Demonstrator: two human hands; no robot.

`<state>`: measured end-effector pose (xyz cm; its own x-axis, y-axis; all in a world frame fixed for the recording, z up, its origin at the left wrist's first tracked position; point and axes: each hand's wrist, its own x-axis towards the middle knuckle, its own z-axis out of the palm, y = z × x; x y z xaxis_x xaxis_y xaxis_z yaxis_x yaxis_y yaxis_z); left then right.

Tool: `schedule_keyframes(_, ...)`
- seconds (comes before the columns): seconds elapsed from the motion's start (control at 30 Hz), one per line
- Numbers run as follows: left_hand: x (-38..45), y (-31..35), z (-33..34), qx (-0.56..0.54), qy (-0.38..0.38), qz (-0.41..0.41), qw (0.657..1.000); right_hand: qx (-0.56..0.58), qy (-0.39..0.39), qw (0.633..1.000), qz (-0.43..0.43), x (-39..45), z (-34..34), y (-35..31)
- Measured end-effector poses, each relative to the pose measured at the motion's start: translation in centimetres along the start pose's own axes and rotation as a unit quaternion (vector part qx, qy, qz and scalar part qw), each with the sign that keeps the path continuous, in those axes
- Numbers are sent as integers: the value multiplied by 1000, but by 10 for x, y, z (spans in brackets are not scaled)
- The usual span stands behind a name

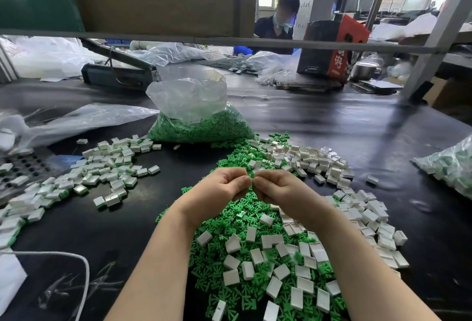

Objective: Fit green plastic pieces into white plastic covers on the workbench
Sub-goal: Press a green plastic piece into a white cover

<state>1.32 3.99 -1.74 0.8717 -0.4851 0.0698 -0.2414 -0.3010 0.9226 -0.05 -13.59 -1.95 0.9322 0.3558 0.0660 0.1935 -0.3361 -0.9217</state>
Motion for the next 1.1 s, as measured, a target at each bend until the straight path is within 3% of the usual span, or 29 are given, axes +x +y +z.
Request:
schedule_keyframes(0.37, 5, -5, 3, -10, 49, 14, 999, -6, 44, 999, -27, 4, 3, -1)
schedule_keyframes(0.83, 3, -1, 5, -16, 10, -11, 1000, 5, 14, 1000, 2, 6, -7, 4)
schedule_keyframes(1.1, 6, -1, 12, -105, 16, -6, 994, 34, 51, 998, -9, 6, -1, 1)
